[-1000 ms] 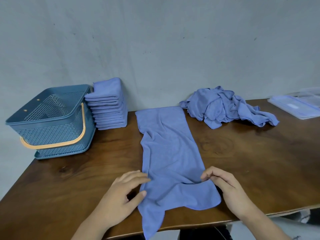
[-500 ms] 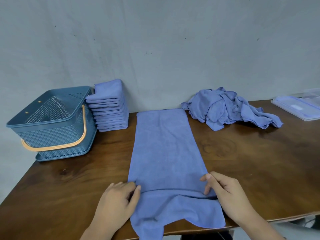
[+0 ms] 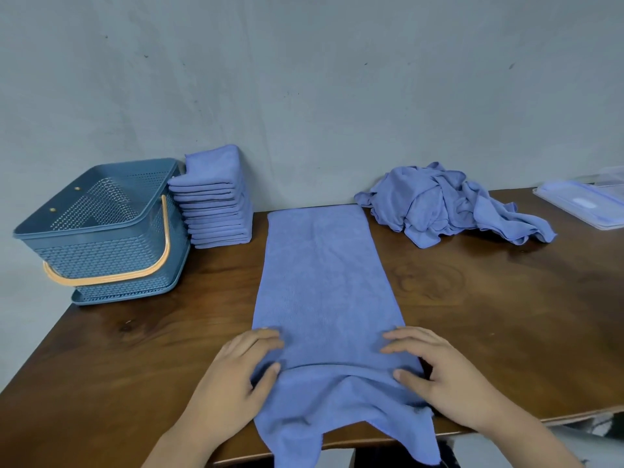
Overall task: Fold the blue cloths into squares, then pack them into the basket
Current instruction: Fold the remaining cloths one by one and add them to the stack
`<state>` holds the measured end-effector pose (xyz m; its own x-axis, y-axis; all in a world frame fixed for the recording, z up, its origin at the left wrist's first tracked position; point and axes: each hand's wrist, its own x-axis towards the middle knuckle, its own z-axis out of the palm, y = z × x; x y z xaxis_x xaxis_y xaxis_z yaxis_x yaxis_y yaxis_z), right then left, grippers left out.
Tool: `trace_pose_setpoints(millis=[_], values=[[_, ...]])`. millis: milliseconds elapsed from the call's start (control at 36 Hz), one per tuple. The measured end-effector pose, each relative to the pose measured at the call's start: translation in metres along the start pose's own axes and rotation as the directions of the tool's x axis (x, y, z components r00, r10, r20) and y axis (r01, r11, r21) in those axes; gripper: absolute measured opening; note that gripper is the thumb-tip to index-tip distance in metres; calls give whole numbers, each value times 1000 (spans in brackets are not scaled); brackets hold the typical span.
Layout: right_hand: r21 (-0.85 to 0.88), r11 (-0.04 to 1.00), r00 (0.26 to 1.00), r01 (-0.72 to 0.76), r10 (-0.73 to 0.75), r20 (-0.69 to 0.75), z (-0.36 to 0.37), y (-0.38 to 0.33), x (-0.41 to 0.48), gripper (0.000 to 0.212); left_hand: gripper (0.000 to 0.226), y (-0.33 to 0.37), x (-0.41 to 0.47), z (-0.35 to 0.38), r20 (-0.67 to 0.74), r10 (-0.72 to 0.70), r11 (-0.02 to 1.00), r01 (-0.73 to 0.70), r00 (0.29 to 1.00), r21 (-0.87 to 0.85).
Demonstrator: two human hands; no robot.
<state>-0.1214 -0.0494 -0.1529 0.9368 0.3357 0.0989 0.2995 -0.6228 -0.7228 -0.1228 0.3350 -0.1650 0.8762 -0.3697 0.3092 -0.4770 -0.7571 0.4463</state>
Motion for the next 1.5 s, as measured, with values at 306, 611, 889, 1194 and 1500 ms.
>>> trace_pose_setpoints(millis=[306,611,889,1194,1500], values=[[-35,992,947,117,-101,304,-8,-19,-27,34,18,31,-30,-32,221,333,943,-328,917,-59],[341,940,991,-21,-26,130,-10,-16,-21,15,31,24,-23,-36,237,148,896,-29,960,-442],[242,970,997,-26,42,-61,-12,-21,8,18,59,5,-1,-11,59,-181,767,179,982,-617],[-153,988,995,12,-28,-99,-4,19,101,23,10,-34,127,16,-48,-124,990,127,991,65],[-318,932,979,-171,125,-161,-13,44,287,59,54,-104,290,26,-7,-392,909,388,920,152]])
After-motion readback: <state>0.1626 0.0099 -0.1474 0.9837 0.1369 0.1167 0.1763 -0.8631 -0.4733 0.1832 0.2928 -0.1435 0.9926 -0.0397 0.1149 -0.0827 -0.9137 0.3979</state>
